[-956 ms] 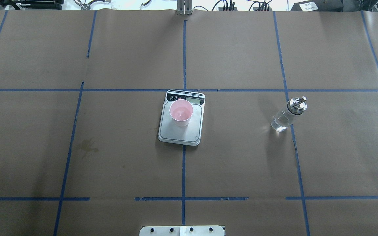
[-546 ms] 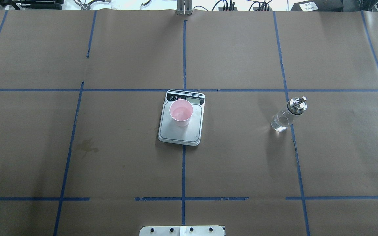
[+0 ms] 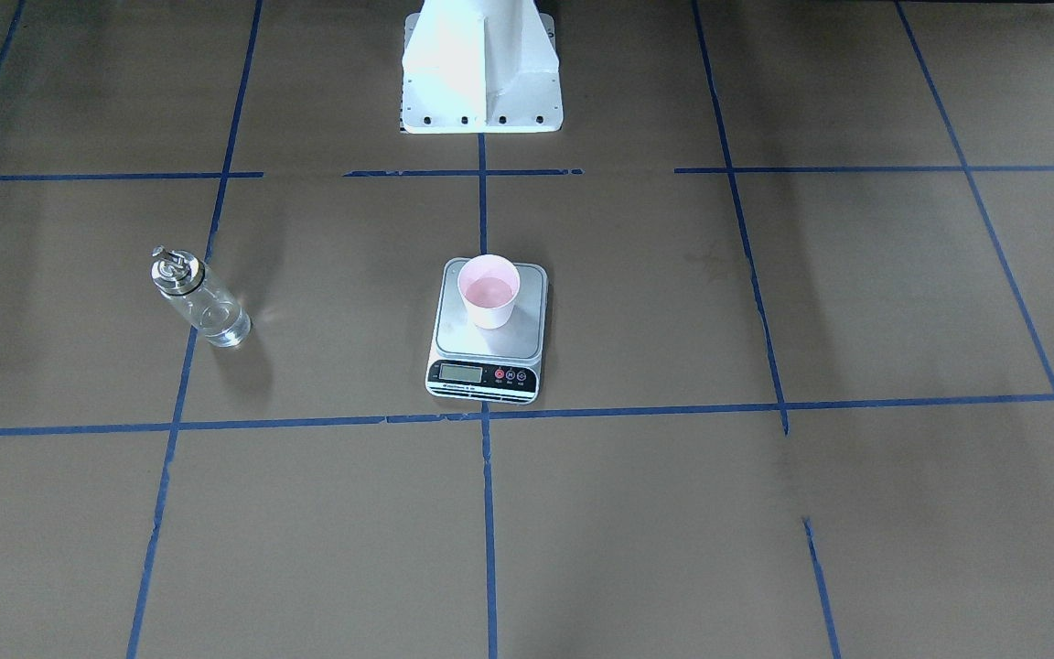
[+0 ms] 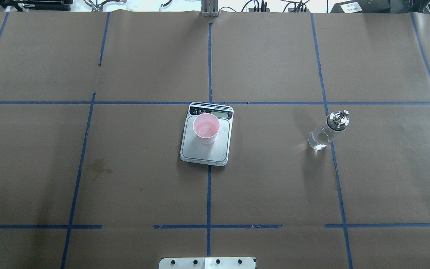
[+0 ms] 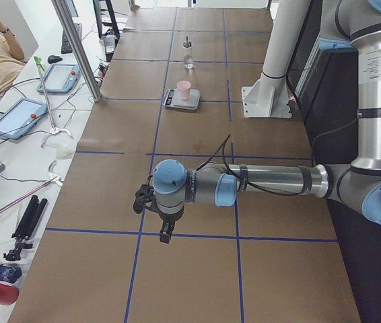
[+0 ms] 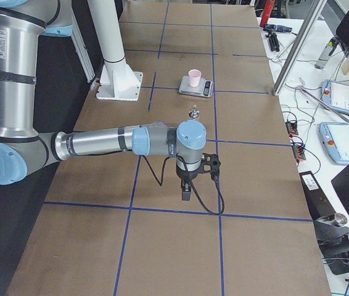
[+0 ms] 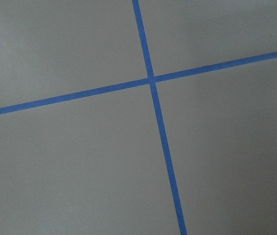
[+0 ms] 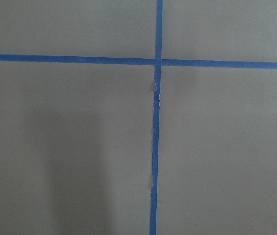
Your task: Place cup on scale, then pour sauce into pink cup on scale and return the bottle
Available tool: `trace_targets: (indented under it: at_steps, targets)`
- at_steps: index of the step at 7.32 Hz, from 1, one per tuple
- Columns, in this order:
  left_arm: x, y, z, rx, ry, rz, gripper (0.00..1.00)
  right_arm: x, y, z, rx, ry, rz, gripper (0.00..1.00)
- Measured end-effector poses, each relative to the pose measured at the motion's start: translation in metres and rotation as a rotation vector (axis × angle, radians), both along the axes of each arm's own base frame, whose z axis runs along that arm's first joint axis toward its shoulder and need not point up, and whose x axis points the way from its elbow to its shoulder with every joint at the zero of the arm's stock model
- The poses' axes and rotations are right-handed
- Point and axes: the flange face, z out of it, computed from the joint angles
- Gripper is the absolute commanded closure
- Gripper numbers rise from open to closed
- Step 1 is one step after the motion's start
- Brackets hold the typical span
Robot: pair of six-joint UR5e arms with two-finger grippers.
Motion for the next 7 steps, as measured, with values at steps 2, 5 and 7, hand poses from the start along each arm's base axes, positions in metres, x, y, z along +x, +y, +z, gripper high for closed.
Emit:
trace_targets:
  at_steps: [2,5,7]
  targets:
    - [0.0,0.001,-0.001,0.004,0.005,0.001,0.0,0.0,0.001,0.002,0.008,-0.002,-0.002,0.0]
    - [0.001,-0.003,-0.008,0.019,0.009,0.0,0.0,-0.008,0.0,0.003,0.0,-0.003,-0.013,0.0]
    - [0.001,-0.003,-0.009,0.008,0.009,-0.004,0.0,-0.015,-0.001,0.002,0.001,0.0,-0.024,0.0]
